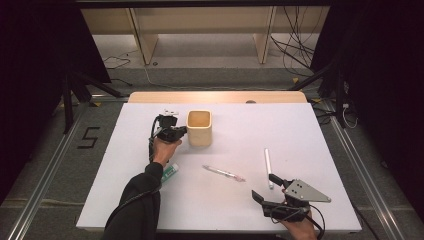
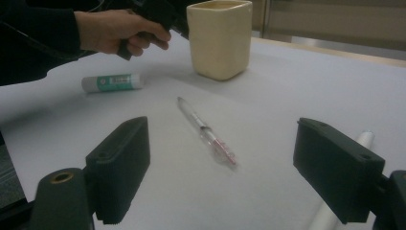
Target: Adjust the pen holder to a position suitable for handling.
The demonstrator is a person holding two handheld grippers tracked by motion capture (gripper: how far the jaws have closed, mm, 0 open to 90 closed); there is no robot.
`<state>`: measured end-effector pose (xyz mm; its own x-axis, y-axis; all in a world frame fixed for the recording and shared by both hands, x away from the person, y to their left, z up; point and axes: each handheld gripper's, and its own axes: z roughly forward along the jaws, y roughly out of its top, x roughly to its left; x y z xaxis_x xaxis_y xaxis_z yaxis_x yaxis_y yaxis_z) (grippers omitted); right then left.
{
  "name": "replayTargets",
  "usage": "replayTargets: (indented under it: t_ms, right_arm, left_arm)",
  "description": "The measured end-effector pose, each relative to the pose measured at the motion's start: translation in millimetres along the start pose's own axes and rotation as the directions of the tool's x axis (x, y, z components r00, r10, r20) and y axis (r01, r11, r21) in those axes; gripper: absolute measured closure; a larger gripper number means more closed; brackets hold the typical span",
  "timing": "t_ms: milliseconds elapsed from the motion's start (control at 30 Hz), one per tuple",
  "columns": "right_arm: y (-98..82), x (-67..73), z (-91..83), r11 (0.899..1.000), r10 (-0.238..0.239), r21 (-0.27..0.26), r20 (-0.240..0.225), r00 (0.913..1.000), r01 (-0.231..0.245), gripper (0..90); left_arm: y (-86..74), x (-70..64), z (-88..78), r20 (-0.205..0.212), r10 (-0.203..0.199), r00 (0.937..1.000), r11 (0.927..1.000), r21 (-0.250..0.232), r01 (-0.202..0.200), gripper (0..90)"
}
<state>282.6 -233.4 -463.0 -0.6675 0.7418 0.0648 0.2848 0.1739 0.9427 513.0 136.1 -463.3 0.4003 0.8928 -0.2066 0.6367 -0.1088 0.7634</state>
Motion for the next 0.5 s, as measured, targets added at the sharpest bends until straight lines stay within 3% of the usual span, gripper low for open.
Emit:
replayTargets:
  t_ms: [500]
  right_arm:
    - [0.2, 0.1, 0.1, 1.000, 0.001, -0.001, -0.003, 1.0000, -0.001, 20.9]
  left_arm:
    - [5.3, -25.9, 12.3, 0.025, 0.012, 0.9996, 0.9999, 0.010, -0.013, 89.2]
